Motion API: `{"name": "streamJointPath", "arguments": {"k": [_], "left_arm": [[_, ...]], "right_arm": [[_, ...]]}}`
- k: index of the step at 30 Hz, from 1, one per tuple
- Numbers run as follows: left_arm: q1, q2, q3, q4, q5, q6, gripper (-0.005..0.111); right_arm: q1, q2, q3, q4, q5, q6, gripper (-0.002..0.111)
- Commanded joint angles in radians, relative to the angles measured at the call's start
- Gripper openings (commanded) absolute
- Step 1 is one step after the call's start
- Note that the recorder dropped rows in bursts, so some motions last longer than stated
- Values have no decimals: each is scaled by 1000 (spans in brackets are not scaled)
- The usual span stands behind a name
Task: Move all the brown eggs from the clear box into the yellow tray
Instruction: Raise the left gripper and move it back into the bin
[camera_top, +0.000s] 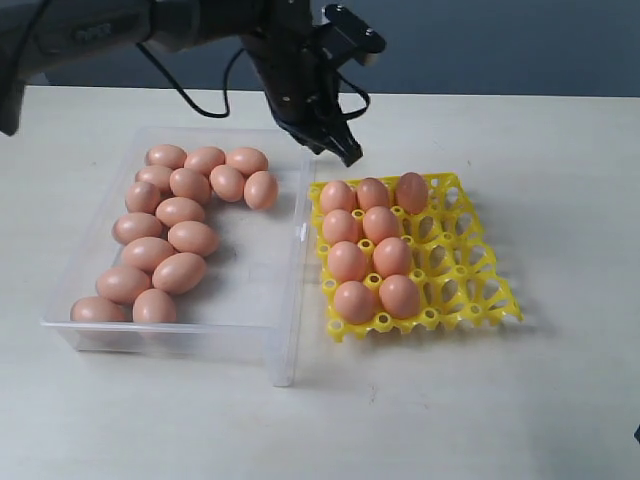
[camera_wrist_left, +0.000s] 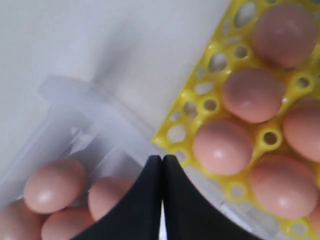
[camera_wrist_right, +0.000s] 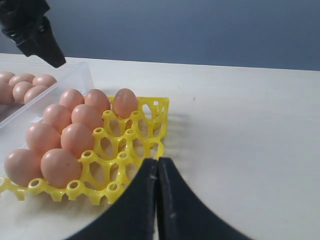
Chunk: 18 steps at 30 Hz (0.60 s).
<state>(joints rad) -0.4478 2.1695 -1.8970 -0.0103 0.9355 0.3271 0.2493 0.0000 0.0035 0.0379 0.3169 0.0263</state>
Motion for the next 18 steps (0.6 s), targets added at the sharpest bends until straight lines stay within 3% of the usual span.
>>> {"name": "streamJointPath", "arguments": {"k": [1,7,14,18], "left_arm": [[108,-76,68,-38,23,-5,0],[243,-81,118,-235,50,40,4],[232,-81,191,-313,-37,100,46],[213,-81,220,-262,-110,93,55]], "right_arm": [[1,0,-3,-2,-12,0,1],[1,0,-3,-2,-12,0,1],[1,0,-3,-2,-12,0,1],[1,0,-3,-2,-12,0,1]]}}
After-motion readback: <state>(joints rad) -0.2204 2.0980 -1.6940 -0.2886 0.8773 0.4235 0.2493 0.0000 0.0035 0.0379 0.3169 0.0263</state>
